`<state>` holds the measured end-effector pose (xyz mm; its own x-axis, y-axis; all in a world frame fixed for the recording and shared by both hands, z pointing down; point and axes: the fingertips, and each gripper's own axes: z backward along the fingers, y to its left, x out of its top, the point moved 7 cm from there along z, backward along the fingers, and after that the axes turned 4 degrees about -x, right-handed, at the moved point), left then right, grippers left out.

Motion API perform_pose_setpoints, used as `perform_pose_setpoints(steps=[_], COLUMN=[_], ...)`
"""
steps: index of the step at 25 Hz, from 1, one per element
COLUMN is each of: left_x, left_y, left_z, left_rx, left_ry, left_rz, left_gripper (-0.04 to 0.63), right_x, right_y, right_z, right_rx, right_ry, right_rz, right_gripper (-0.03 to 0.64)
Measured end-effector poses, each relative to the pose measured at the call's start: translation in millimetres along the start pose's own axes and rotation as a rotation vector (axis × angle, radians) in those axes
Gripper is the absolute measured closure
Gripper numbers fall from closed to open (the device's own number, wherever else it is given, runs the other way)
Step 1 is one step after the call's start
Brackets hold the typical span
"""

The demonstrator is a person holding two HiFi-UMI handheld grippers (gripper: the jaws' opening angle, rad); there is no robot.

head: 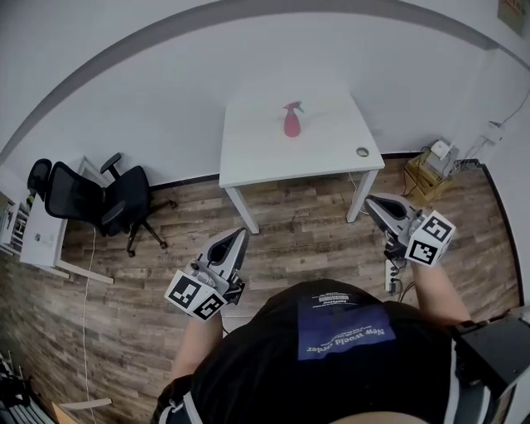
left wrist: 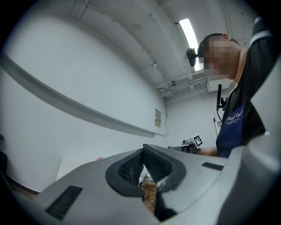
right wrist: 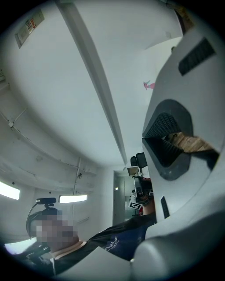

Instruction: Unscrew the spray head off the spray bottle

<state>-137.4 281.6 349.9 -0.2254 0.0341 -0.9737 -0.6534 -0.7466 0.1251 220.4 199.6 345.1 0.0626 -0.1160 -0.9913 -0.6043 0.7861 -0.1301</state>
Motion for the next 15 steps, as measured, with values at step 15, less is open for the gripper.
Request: perform_pose_setpoints(steps=[15], left_x=[4.3], left_y=[143.5], left_z=[30.3], left_rx=[-0.018], left_ry=[0.000], left_rz=[0.062], left_gripper=[0.594], right_x=[-0.7], right_y=[9.9], right_z=[-140.1], right_rx=[-0.017], right_ry=[0.055], right_rz=[0.001], right_gripper=[0.620])
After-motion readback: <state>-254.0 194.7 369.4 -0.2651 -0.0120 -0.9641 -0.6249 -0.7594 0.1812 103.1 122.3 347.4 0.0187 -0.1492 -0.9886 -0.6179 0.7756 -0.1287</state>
